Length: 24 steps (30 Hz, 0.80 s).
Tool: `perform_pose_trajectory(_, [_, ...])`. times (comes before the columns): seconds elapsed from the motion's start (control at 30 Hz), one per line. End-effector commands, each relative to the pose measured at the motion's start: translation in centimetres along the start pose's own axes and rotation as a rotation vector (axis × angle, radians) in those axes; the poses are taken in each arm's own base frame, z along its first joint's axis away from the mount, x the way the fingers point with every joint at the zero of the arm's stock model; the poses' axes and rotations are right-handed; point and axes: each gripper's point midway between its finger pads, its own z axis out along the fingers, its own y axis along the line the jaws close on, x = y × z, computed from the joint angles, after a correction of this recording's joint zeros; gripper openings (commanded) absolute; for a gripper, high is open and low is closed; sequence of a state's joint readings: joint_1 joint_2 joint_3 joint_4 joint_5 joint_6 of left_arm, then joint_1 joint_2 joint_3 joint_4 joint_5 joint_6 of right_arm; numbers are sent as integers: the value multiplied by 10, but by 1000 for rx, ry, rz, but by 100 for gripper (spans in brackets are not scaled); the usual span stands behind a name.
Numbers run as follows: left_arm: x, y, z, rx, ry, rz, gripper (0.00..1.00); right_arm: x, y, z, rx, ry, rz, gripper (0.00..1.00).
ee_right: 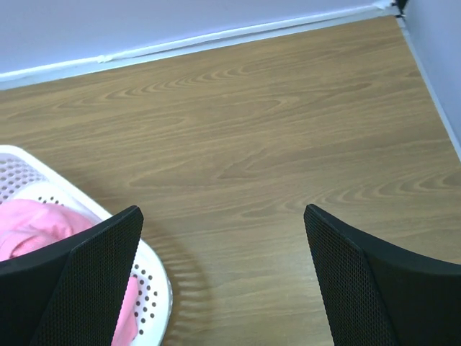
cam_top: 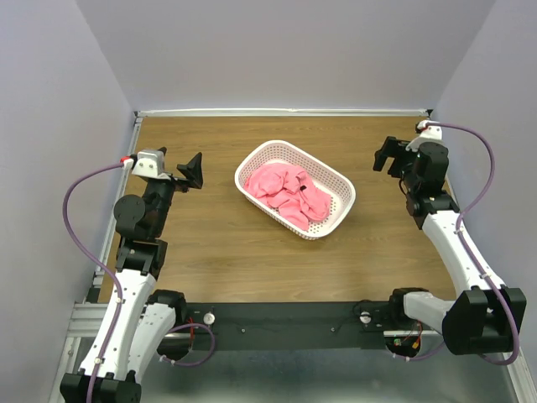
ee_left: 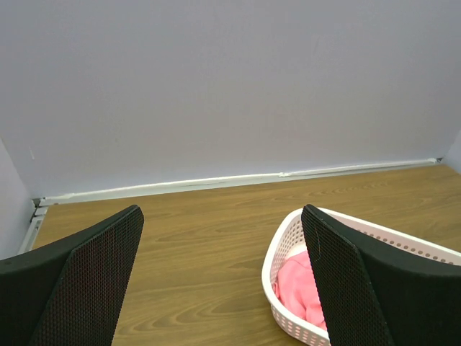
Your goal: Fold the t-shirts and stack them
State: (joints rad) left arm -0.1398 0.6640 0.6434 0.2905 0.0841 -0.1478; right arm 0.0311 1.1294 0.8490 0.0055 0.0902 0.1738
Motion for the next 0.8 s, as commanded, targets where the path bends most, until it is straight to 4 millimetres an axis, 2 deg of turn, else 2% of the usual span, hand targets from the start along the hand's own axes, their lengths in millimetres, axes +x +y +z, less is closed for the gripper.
perform_pose_trajectory(0.0, [-21,-8,1,36,-53,-3,98,-17,29,-7,-178,-27,-78,100])
perform_pose_trajectory(0.1, [-21,-9,1,39,-52,-4,98,4,79,-26,-549,2,-292,100])
perform_pose_trajectory(0.13, [-20,-9,2,39,-50,-4,98,19,107,-47,-801,-22,-473,100])
perform_pose_trajectory(0.2, [-20,-10,2,43,-50,-4,98,37,119,-56,-909,34,-554,100])
perform_pose_trajectory(0.23, [-20,-10,2,45,-49,-4,98,39,129,-60,-962,47,-561,100])
perform_pose_trajectory(0.27, [-18,-10,2,46,-45,-5,98,51,133,-59,-1002,99,-542,100])
perform_pose_trajectory(0.3, [-18,-11,3,50,-43,-5,98,41,140,-56,-1032,87,-542,100])
perform_pose_trajectory(0.33, [-17,-11,3,50,-40,-6,98,43,150,-54,-1056,104,-542,100])
perform_pose_trajectory(0.37, [-14,-12,4,54,-33,-3,98,66,153,-39,-1054,202,-528,100])
perform_pose_trajectory(0.4, [-15,-12,4,55,-32,-3,98,72,160,-32,-1045,235,-562,100])
perform_pose_trajectory(0.43, [-13,-12,5,56,-25,-4,98,71,175,-23,-1010,232,-666,100])
perform_pose_trajectory(0.47, [-12,-12,5,57,-22,-3,98,82,182,-14,-996,265,-702,100])
perform_pose_trajectory(0.5, [-11,-12,6,57,-19,1,98,104,186,-1,-987,328,-720,100])
perform_pose_trajectory(0.53, [-10,-12,6,56,-15,2,98,103,201,6,-986,325,-740,100])
perform_pose_trajectory(0.57, [-9,-11,6,55,-13,4,98,108,207,12,-988,344,-735,100])
perform_pose_trajectory(0.6, [-9,-11,7,55,-12,5,98,135,212,23,-966,433,-698,100])
perform_pose_trajectory(0.63, [-9,-11,7,55,-11,7,98,122,223,35,-940,415,-680,100])
perform_pose_trajectory(0.67, [-9,-12,7,56,-12,8,98,127,227,42,-915,439,-665,100])
perform_pose_trajectory(0.7, [-8,-11,7,56,-11,9,98,146,229,52,-867,494,-650,100])
perform_pose_trajectory(0.73, [-9,-11,7,53,-11,11,98,140,232,54,-862,484,-635,100])
perform_pose_trajectory(0.77, [-10,-11,7,53,-14,13,98,151,233,65,-814,509,-637,100])
